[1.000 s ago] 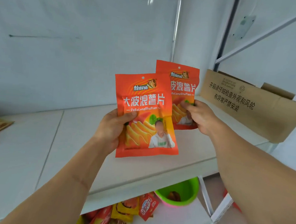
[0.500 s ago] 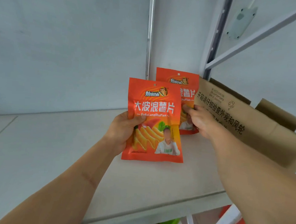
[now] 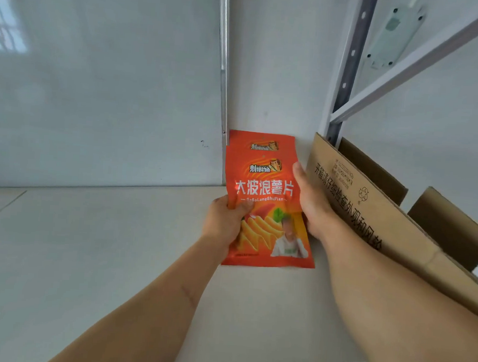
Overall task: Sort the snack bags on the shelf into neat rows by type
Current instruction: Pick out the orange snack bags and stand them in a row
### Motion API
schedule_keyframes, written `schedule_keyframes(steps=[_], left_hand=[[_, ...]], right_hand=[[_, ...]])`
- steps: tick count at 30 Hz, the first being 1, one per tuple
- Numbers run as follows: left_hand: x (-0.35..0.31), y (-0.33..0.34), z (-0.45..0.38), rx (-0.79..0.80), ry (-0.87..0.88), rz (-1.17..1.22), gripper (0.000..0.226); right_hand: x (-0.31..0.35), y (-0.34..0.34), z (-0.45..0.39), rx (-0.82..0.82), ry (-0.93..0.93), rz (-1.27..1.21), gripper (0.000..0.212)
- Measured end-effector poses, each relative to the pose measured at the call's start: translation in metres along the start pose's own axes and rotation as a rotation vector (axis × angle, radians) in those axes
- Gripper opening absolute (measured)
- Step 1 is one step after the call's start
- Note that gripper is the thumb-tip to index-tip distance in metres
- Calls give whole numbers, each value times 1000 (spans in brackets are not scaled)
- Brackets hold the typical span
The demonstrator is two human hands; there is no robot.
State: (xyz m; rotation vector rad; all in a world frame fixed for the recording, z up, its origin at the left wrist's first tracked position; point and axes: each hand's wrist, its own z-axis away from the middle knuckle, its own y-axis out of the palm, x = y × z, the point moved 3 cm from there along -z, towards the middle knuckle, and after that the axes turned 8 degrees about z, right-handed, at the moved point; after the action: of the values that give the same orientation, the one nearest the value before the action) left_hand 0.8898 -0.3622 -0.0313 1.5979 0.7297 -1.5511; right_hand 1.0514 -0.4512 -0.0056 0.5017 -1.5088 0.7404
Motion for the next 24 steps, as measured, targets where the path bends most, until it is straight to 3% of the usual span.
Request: schedule_keyframes(steps=[3,8,12,16,21,24], left_hand=[[2,9,-9,-26,32,-51,21],[3,15,-22,-45,29,-57,10],[8,24,-36,-88,40,-127,36],[13,30,-43,-136,58,-214,31],[11,28,-45,-154,-7,-186,44],[3,17,-40,-193,28,-171,43]], right_hand=[[-5,-1,-11,7,-13,56,60],[-8,-5,-25,-82,-93,132,45],[-8,-7,-34,-129,-118,153,42],[-14,-8,-45,-151,-124,272,35],[7,-5,-40,-253,-128,498,54],[36,3,-28,-404,-243,926,72]])
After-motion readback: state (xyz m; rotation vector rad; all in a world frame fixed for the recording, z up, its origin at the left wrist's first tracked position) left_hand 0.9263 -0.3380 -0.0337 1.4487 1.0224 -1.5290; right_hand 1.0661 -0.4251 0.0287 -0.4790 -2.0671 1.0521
